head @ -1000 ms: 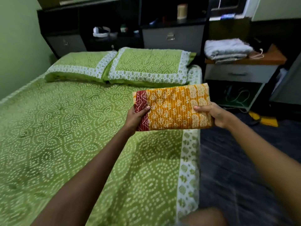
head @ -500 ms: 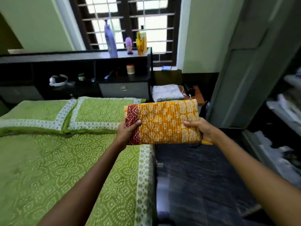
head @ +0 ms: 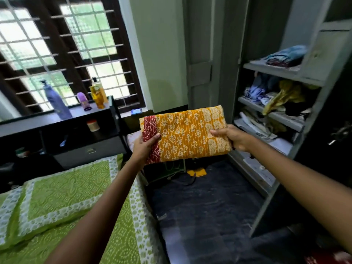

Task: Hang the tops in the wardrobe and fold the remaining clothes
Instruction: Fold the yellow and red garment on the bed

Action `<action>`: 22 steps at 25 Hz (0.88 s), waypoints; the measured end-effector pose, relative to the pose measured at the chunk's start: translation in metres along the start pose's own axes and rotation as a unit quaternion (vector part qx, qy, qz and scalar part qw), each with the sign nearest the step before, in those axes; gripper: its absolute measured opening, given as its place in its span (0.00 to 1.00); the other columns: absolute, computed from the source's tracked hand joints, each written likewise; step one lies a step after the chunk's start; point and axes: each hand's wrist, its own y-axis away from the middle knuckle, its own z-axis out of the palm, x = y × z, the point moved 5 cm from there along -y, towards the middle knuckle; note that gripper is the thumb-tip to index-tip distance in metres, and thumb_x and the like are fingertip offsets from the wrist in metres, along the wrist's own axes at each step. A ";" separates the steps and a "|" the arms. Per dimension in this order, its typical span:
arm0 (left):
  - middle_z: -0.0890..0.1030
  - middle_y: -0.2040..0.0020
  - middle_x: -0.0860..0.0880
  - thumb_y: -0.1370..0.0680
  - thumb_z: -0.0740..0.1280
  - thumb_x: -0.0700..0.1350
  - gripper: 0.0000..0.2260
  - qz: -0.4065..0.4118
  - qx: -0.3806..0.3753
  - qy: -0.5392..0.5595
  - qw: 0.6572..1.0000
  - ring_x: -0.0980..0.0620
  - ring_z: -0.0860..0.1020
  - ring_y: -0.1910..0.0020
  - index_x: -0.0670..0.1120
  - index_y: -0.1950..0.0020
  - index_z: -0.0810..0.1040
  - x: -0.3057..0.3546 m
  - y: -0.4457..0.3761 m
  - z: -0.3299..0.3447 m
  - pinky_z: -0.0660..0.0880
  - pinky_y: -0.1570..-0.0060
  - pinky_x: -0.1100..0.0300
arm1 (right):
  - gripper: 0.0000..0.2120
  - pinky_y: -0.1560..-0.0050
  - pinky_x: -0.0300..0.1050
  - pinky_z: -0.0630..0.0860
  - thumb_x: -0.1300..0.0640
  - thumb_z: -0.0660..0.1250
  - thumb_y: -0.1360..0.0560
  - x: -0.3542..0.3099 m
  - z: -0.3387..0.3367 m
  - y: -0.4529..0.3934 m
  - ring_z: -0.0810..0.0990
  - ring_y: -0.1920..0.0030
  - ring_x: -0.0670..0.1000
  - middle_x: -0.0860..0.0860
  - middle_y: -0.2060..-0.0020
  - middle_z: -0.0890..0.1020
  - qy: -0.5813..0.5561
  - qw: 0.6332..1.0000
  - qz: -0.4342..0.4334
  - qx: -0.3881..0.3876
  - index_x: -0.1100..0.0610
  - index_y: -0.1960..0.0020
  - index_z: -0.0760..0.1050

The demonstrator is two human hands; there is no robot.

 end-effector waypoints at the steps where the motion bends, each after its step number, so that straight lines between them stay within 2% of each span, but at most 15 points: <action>1: 0.80 0.53 0.47 0.24 0.67 0.42 0.12 -0.005 -0.009 0.000 1.000 0.51 0.80 0.58 0.44 0.41 0.72 0.001 -0.012 0.011 0.80 0.60 0.57 | 0.23 0.43 0.58 0.76 0.59 0.71 0.30 0.000 -0.011 -0.003 0.81 0.47 0.58 0.59 0.47 0.81 -0.018 1.000 -0.007 0.024 0.63 0.37 0.73; 3: 0.80 0.52 0.47 0.24 0.68 0.42 0.13 -0.002 -0.025 -0.005 1.000 0.51 0.81 0.58 0.43 0.41 0.73 0.002 -0.040 0.036 0.79 0.55 0.54 | 0.22 0.48 0.55 0.78 0.59 0.71 0.29 -0.002 -0.035 -0.014 0.82 0.50 0.57 0.57 0.50 0.82 -0.045 0.996 -0.024 0.070 0.63 0.37 0.73; 5: 0.81 0.53 0.47 0.24 0.68 0.41 0.13 -0.006 -0.042 0.006 0.999 0.50 0.81 0.58 0.42 0.40 0.73 -0.001 -0.069 0.064 0.80 0.56 0.54 | 0.20 0.52 0.53 0.79 0.60 0.71 0.29 -0.007 -0.060 -0.029 0.82 0.53 0.56 0.56 0.53 0.83 -0.075 0.991 -0.034 0.103 0.62 0.38 0.74; 9: 0.80 0.51 0.45 0.24 0.68 0.41 0.10 -0.011 -0.066 0.033 0.997 0.48 0.81 0.56 0.45 0.44 0.73 -0.014 -0.134 0.120 0.81 0.58 0.56 | 0.17 0.44 0.59 0.75 0.59 0.69 0.27 -0.021 -0.114 -0.077 0.81 0.52 0.57 0.56 0.53 0.82 -0.094 0.989 -0.010 0.117 0.61 0.40 0.74; 10: 0.80 0.51 0.45 0.24 0.67 0.41 0.08 -0.015 -0.067 0.041 0.997 0.48 0.81 0.56 0.46 0.45 0.73 -0.018 -0.150 0.133 0.81 0.59 0.56 | 0.15 0.45 0.59 0.75 0.58 0.68 0.26 -0.026 -0.128 -0.089 0.81 0.52 0.57 0.56 0.54 0.82 -0.102 0.988 -0.009 0.115 0.61 0.41 0.74; 12: 0.80 0.52 0.46 0.23 0.67 0.41 0.09 -0.024 -0.067 0.050 0.996 0.49 0.81 0.57 0.45 0.44 0.73 -0.019 -0.181 0.159 0.80 0.63 0.59 | 0.09 0.52 0.54 0.77 0.56 0.65 0.24 -0.041 -0.153 -0.111 0.82 0.57 0.55 0.55 0.58 0.83 -0.148 0.983 -0.024 0.111 0.59 0.47 0.76; 14: 0.80 0.51 0.47 0.23 0.66 0.42 0.12 -0.027 -0.064 0.052 0.996 0.50 0.81 0.57 0.44 0.41 0.72 -0.014 -0.212 0.180 0.80 0.64 0.60 | 0.08 0.58 0.49 0.76 0.54 0.63 0.23 -0.055 -0.177 -0.133 0.83 0.63 0.52 0.52 0.64 0.84 -0.210 0.970 -0.054 0.107 0.58 0.52 0.77; 16: 0.80 0.51 0.47 0.23 0.66 0.42 0.12 -0.025 -0.053 0.063 0.996 0.50 0.80 0.56 0.44 0.40 0.72 -0.010 -0.245 0.199 0.80 0.61 0.58 | 0.13 0.56 0.47 0.76 0.49 0.66 0.27 -0.067 -0.200 -0.157 0.82 0.61 0.53 0.52 0.63 0.84 -0.257 0.956 -0.096 0.103 0.59 0.50 0.78; 19: 0.80 0.49 0.46 0.23 0.67 0.42 0.13 -0.027 -0.053 0.092 0.994 0.48 0.80 0.53 0.44 0.39 0.72 -0.010 -0.299 0.233 0.78 0.53 0.53 | 0.37 0.47 0.49 0.73 0.41 0.78 0.46 -0.081 -0.231 -0.201 0.79 0.50 0.57 0.58 0.48 0.81 -0.315 0.935 -0.124 0.103 0.59 0.42 0.78; 22: 0.80 0.46 0.47 0.23 0.67 0.44 0.16 -0.021 -0.077 0.097 0.992 0.48 0.80 0.51 0.45 0.37 0.70 -0.015 -0.357 0.271 0.78 0.52 0.53 | 0.45 0.40 0.53 0.71 0.41 0.80 0.52 -0.094 -0.264 -0.246 0.78 0.46 0.59 0.59 0.43 0.80 -0.349 0.919 -0.148 0.112 0.59 0.39 0.76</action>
